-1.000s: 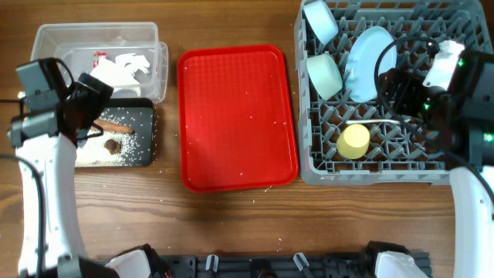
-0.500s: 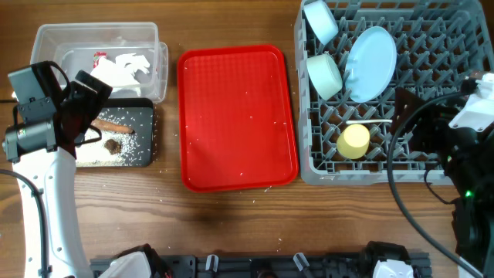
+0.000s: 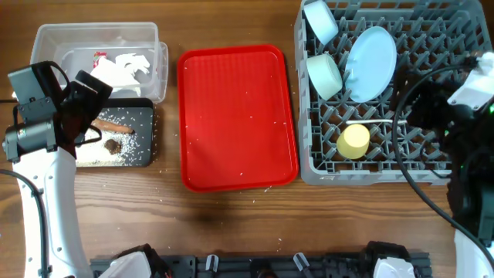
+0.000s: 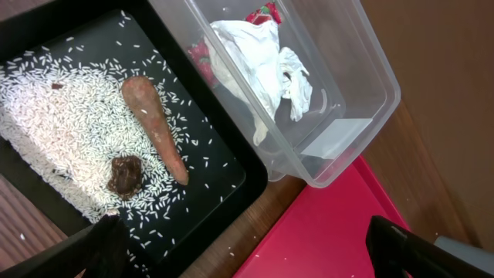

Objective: Sort waste into correct bins and load items into the dishwasher rack

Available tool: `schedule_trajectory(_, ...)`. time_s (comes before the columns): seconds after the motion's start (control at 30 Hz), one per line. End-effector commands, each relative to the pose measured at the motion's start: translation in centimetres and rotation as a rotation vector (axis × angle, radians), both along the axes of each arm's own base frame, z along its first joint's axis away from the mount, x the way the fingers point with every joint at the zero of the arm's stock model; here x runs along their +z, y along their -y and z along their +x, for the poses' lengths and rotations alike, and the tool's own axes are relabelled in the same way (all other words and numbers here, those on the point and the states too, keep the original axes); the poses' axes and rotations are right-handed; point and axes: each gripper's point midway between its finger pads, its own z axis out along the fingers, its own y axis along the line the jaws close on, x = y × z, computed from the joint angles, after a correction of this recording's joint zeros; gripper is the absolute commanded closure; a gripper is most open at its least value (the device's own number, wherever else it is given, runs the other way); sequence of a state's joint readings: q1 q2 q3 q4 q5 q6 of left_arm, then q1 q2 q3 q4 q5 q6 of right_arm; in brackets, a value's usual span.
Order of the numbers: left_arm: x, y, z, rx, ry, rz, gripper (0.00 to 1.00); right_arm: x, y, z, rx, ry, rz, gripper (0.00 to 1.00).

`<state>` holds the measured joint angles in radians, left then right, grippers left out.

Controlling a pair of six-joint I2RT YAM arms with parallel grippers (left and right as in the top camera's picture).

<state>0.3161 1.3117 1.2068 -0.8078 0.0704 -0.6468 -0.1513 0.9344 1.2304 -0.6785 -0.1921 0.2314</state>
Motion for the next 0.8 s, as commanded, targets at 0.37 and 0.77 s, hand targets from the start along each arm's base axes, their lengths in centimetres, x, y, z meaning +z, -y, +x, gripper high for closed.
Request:
schedule_trajectory(0.37,0.0,0.1,-0.1,-0.021,0.001,0.008,0.0,-11.0,-1.6,-4.4,0.006,0.351,-0.077,0.0)
schedule_trajectory(0.77,0.0,0.1,-0.1,-0.021,0.001,0.008,0.0,-16.2,-1.7,-6.0,0.002,0.488,-0.087,0.01)
